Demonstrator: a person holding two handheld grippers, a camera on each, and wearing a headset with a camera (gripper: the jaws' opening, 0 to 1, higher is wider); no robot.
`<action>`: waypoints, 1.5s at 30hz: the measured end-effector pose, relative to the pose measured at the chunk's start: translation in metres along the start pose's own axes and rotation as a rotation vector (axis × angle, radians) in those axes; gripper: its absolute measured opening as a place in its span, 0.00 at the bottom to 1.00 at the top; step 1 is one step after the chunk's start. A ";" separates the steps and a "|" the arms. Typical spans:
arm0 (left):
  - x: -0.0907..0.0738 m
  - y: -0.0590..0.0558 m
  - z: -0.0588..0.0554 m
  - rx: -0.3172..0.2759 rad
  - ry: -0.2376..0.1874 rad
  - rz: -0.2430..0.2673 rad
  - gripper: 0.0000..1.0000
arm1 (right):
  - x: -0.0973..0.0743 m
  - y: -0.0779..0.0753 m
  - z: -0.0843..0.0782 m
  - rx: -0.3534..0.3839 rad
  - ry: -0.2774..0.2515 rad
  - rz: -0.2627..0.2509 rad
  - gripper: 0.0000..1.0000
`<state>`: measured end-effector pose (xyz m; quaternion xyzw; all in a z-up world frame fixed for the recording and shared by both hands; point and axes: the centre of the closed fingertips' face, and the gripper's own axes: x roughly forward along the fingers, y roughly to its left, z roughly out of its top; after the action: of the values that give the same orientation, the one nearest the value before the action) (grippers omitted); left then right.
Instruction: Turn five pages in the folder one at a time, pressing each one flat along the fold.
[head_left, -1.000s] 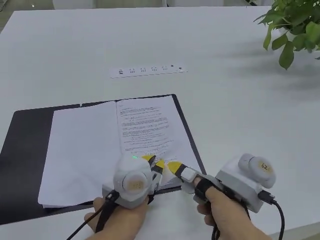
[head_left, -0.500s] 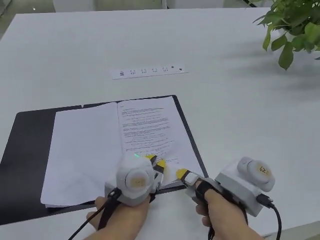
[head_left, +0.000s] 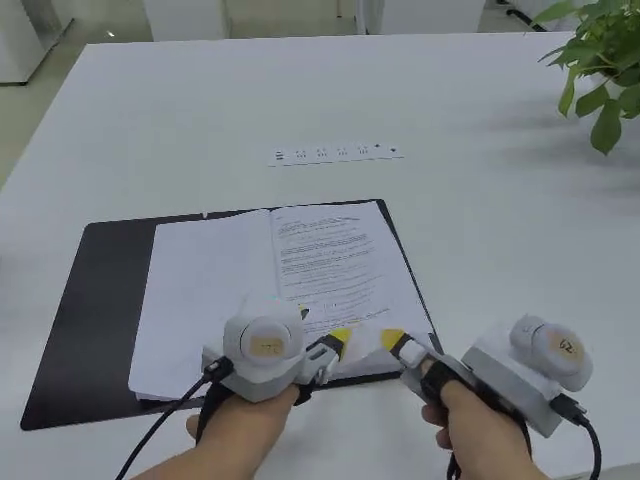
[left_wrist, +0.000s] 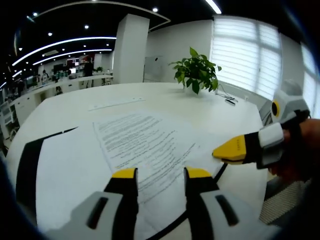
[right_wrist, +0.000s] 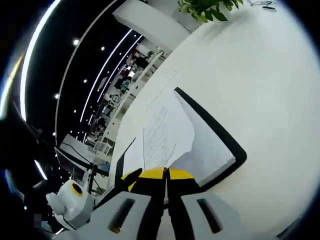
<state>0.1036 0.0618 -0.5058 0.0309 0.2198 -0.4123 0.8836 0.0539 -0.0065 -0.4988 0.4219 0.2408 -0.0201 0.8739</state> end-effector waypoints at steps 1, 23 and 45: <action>-0.004 0.004 0.002 0.001 -0.003 0.005 0.36 | -0.001 0.006 0.002 -0.044 -0.009 0.008 0.00; -0.122 0.092 0.033 -0.072 -0.148 0.171 0.39 | 0.002 0.118 -0.018 -0.671 -0.024 0.110 0.00; -0.188 0.146 0.000 -0.157 -0.137 0.317 0.38 | 0.048 0.163 -0.110 -0.886 0.178 0.241 0.00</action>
<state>0.1060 0.2925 -0.4468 -0.0320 0.1828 -0.2505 0.9502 0.0908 0.1888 -0.4597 0.0333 0.2495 0.2227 0.9418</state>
